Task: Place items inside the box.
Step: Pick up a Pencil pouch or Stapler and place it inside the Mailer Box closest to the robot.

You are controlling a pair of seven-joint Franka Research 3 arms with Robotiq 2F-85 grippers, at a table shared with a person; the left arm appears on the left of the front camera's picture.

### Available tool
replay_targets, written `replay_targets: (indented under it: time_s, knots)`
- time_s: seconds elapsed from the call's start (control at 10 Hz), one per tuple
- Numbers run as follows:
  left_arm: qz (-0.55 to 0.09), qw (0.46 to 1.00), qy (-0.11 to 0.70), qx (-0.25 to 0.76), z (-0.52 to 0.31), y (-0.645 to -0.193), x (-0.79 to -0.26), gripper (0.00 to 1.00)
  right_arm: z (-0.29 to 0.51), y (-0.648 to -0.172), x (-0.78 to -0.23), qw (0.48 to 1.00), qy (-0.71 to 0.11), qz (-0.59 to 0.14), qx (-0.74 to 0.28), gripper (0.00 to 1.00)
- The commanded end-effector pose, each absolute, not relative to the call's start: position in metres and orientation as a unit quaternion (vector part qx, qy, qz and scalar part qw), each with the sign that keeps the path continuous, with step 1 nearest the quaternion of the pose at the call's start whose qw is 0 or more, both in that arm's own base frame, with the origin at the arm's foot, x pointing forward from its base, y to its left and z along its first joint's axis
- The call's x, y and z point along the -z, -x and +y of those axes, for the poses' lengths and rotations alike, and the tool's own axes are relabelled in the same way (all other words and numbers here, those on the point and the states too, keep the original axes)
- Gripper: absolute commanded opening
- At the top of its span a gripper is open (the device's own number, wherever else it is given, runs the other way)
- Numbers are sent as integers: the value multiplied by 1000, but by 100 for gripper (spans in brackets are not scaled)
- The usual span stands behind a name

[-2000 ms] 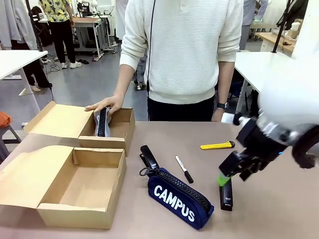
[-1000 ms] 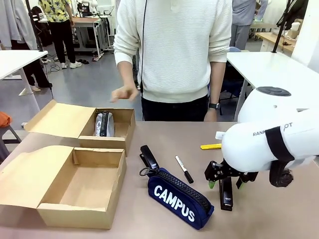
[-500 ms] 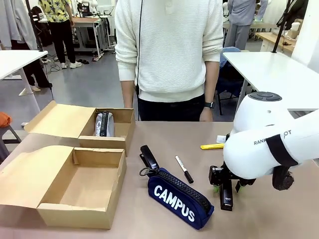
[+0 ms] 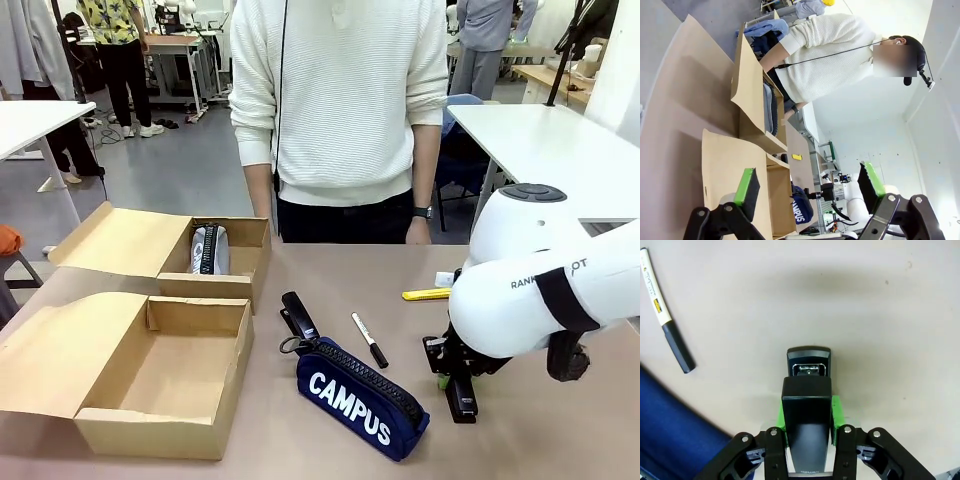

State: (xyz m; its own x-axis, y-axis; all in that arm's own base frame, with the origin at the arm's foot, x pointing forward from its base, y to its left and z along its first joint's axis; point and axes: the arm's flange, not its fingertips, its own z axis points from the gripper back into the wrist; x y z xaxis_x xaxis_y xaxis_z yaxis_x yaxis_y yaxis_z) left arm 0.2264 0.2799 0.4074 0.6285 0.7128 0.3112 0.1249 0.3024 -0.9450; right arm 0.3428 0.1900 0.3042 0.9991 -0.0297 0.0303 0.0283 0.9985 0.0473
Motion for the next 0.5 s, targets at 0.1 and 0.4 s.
replay_targets:
  time_s: [0.1,0.4]
  knots:
    - [-390,706,557,-199,277,-225,-407,100,194,-344,-304,1000,-11,-13,24,0]
    - [-390,706,557,-199,277,-225,-407,100,177,-308,-381,997,-59,-30,-50,0]
